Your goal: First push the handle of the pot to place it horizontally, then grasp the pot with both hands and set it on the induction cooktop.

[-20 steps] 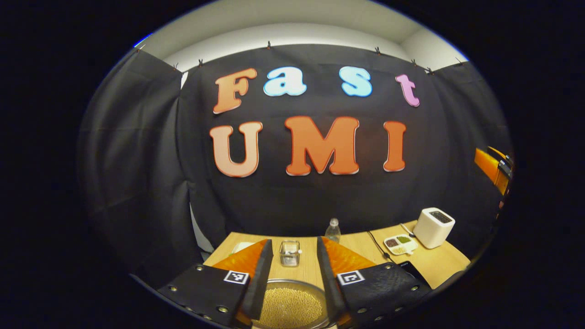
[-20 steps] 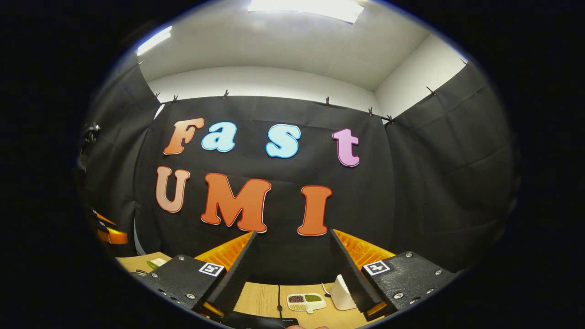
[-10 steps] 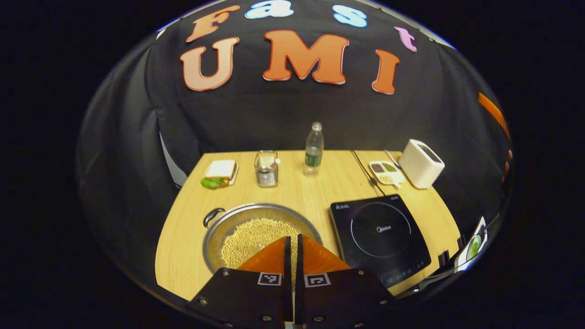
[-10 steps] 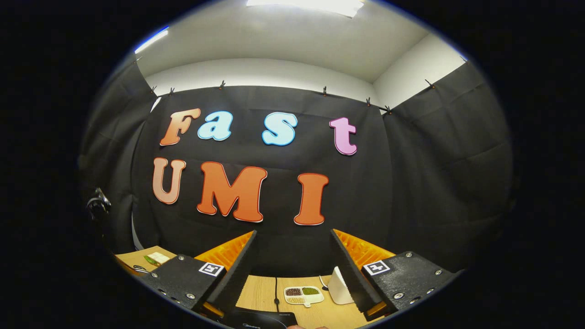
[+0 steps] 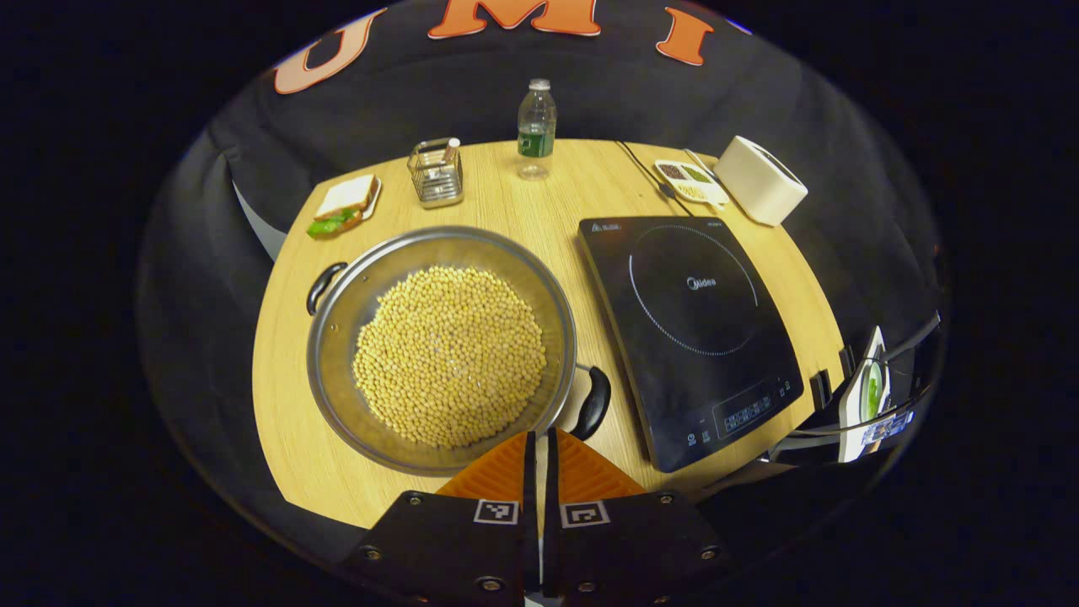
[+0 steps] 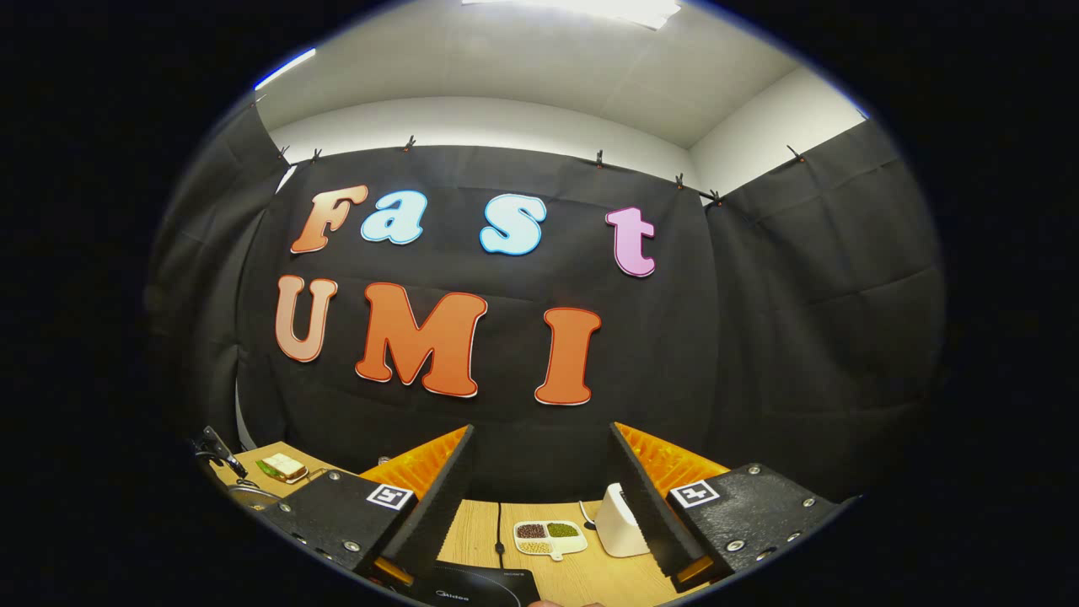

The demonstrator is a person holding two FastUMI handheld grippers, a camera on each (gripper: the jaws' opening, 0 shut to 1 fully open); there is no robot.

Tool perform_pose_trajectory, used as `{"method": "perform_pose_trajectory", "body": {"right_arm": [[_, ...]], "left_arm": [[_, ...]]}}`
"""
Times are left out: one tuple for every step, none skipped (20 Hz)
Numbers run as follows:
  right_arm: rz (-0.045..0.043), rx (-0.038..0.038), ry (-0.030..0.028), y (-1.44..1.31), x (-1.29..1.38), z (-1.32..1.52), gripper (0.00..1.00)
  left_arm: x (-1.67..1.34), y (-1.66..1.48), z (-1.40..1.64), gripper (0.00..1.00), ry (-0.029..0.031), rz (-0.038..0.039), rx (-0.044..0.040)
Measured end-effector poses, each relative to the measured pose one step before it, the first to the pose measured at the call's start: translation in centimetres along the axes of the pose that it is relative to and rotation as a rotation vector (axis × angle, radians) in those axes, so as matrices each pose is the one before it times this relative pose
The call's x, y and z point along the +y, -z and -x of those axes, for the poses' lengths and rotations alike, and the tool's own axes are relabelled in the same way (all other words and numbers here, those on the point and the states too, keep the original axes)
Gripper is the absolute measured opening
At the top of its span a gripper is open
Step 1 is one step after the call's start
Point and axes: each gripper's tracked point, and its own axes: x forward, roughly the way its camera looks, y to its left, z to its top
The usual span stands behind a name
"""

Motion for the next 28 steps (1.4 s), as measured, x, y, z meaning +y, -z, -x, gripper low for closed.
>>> {"method": "perform_pose_trajectory", "body": {"right_arm": [[0.00325,0.00348,0.00513,0.067,-0.133,0.006,0.95],[0.00158,0.00496,0.00362,0.177,-0.067,-0.049,0.95],[0.00121,0.00501,0.00412,0.103,-0.075,0.038,0.95],[0.00083,0.00336,0.00475,0.100,-0.160,0.134,0.95],[0.00131,0.00127,0.00546,0.035,-0.151,0.026,0.95],[0.00246,0.00196,0.00489,0.044,-0.226,0.046,0.95],[0.00468,0.00203,0.00475,0.031,-0.182,0.069,0.95],[0.00593,0.00090,0.00728,0.046,-0.287,0.084,0.95],[0.00672,0.00268,0.00798,0.062,-0.287,0.104,0.95],[0.00545,0.00246,0.00880,0.092,-0.341,0.112,0.95],[0.00410,0.00485,0.01021,0.175,-0.354,0.112,0.95],[0.00241,0.00573,0.01134,0.173,-0.399,0.223,0.95],[0.00102,0.00781,0.01180,0.320,-0.375,0.133,0.95],[0.00028,0.00793,0.01216,0.236,-0.451,0.230,0.95],[0.00104,0.00768,0.01322,0.271,-0.484,0.227,0.95],[0.00305,0.00889,0.01378,0.301,-0.461,0.234,0.95],[0.00421,0.00834,0.01522,0.299,-0.635,0.241,0.95],[0.00366,0.00651,0.01765,0.267,-0.656,0.229,0.95],[0.00246,0.00760,0.01795,0.169,-0.546,0.132,0.95],[0.00026,0.00986,0.01867,0.327,-0.653,0.250,0.95],[-0.00187,0.00849,0.01486,0.193,-0.475,0.226,0.95],[-0.00203,0.00729,0.01336,0.232,-0.395,0.214,0.95],[-0.00054,0.00688,0.01193,0.220,-0.285,0.157,0.95],[0.00092,0.00650,0.01090,0.183,-0.306,0.079,0.95],[0.00172,0.00435,0.00956,0.077,-0.247,0.178,0.95],[0.00187,0.00473,0.00914,0.241,-0.303,0.183,0.95],[0.00090,0.00317,0.00579,0.081,-0.166,0.183,0.95],[0.00053,0.00160,0.00433,0.066,-0.146,0.151,0.95]], "left_arm": [[-0.202,0.628,-0.338,0.04,0.00921,-0.00374,0.02780],[-0.055,0.810,-0.313,0.04,0.00779,-0.00449,0.03973],[0.094,0.834,-0.345,0.04,-0.00041,-0.00098,0.03030],[0.059,0.474,-0.436,0.03,-0.00128,-0.00030,0.02472],[0.124,0.447,-0.689,0.03,-0.00332,0.00443,0.02270],[0.145,0.261,-0.506,0.03,-0.00402,0.00641,0.01830],[0.102,0.298,-0.319,0.04,0.00047,0.00581,0.01641],[0.156,0.134,-0.221,0.04,-0.00163,0.00668,0.01623],[0.161,0.041,-0.368,0.04,-0.00294,0.00169,0.01251],[0.189,-0.079,-0.278,0.04,-0.00520,-0.00167,0.00884],[0.164,-0.113,-0.242,0.04,-0.00527,-0.00393,0.00777],[-0.150,-0.216,-0.225,0.04,0.00144,-0.00613,0.00499],[-0.264,-0.242,-0.297,0.04,0.00538,-0.00544,0.00384],[-0.368,-0.197,-0.299,0.02,0.00840,-0.00553,0.00689],[-0.483,-0.203,-0.300,0.02,0.00565,-0.00249,0.00615],[-0.157,-0.034,-0.150,0.02,-0.00431,-0.01013,0.01333],[-0.240,-0.215,-0.452,0.01,-0.00051,-0.00621,0.00506],[-0.098,-0.288,-0.139,0.01,-0.00106,-0.00418,0.00239],[-0.100,-0.195,-0.471,0.01,-0.00215,-0.00798,0.00102],[-0.142,-0.374,-0.073,0.01,-0.00114,-0.00935,-0.00230],[-0.151,-0.460,-0.020,0.00,0.00091,-0.00988,-0.00434],[-0.206,-0.265,-0.174,0.00,-0.00068,-0.00889,-0.00188],[-0.190,-0.206,-0.100,0.01,-0.00132,-0.00765,-0.00080],[-0.190,-0.301,-0.084,0.01,-0.00191,-0.00719,-0.00039],[-0.209,-0.268,-0.048,0.01,-0.00209,-0.00666,-0.00022],[-0.212,-0.315,-0.260,0.01,-0.00186,-0.00727,-0.00151],[-0.184,-0.332,-0.161,0.01,-0.00203,-0.00633,-0.00220],[-0.129,-0.345,-0.160,0.01,-0.00266,-0.00394,-0.00271]]}}
